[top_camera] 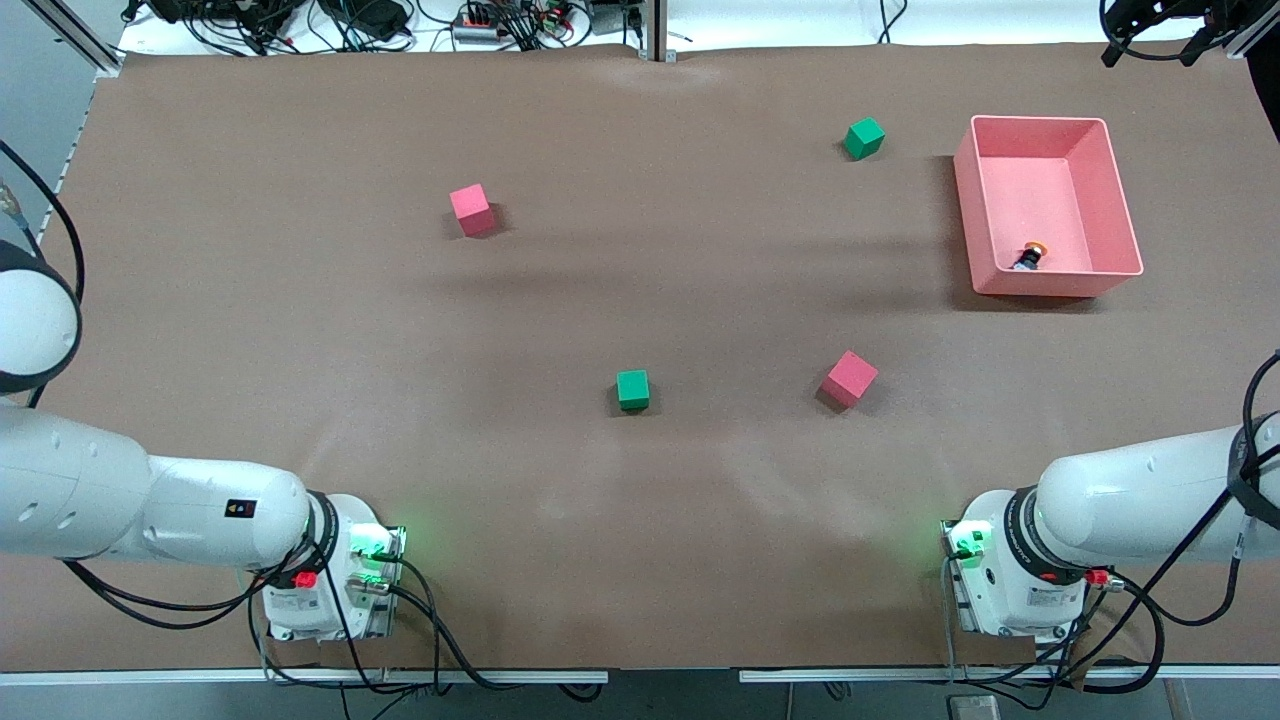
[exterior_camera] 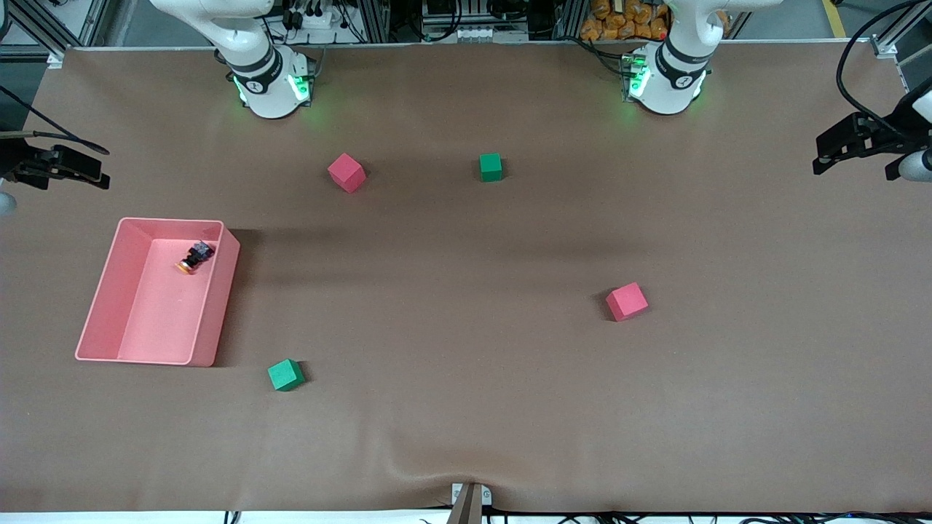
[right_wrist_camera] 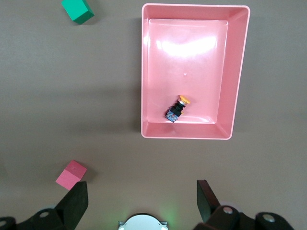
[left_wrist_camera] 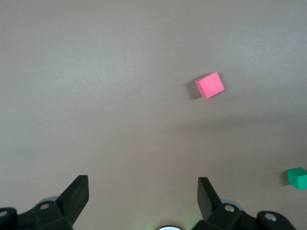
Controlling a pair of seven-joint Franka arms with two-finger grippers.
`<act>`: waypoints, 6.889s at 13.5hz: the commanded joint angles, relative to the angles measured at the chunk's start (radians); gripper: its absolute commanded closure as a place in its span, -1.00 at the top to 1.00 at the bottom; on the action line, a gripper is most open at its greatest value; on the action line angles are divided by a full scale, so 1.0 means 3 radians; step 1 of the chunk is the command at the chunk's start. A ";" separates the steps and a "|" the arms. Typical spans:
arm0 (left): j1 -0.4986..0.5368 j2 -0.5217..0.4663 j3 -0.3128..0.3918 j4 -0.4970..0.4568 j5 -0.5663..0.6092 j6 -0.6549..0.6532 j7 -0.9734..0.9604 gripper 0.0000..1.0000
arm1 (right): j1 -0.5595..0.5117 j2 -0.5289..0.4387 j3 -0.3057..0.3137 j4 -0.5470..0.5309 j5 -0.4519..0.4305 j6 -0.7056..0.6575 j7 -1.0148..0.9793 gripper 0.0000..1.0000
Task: Place and upright button with both arms
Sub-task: 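Reach the right gripper down into the pink tray toward the button, then close the right gripper on the yellow button's black body, then lift the button out of the tray with the right gripper, then carry the button to mid-table and lower it with the right gripper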
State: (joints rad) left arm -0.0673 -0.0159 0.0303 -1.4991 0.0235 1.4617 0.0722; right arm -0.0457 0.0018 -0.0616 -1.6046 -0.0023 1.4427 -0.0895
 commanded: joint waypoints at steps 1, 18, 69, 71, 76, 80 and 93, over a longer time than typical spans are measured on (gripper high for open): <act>0.0010 0.0027 0.0006 0.0047 0.0075 -0.0015 -0.0026 1.00 | -0.0072 0.0131 -0.0014 -0.0010 -0.0038 -0.0003 0.0007 1.00; -0.0021 0.0022 -0.0009 0.0047 0.0080 -0.0035 -0.0046 1.00 | -0.0548 0.0761 -0.0014 -0.2050 -0.0151 0.2978 -0.0525 1.00; -0.0016 0.0125 -0.0009 0.0047 0.0075 -0.0030 -0.0046 1.00 | -0.0053 0.0863 0.0307 -0.0282 0.0186 0.0760 -0.1276 -1.00; -0.0016 0.0125 -0.0009 0.0047 0.0075 -0.0030 -0.0046 1.00 | 0.0034 0.0879 0.0496 -0.0159 0.0289 0.0780 -0.1261 -1.00; -0.0026 0.0125 -0.0014 0.0047 0.0070 -0.0030 -0.0046 1.00 | 0.0575 0.0914 0.0538 0.0046 0.0504 0.0989 -0.1246 -1.00; -0.0036 0.0125 -0.0014 0.0042 0.0070 -0.0030 -0.0046 1.00 | 0.1072 0.1006 0.0533 0.0056 0.0494 0.1341 -0.1037 -1.00; -0.0042 0.0165 -0.0019 0.0042 0.0070 -0.0035 -0.0041 1.00 | 0.2258 0.2054 0.0512 0.0496 0.0218 0.2293 0.0910 -1.00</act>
State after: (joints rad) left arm -0.0744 0.0291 0.0273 -1.4988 0.0266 1.4609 0.0721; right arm 0.5922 0.5320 0.1059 -1.5420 0.1045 2.1171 0.0784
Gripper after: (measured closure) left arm 0.000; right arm 0.524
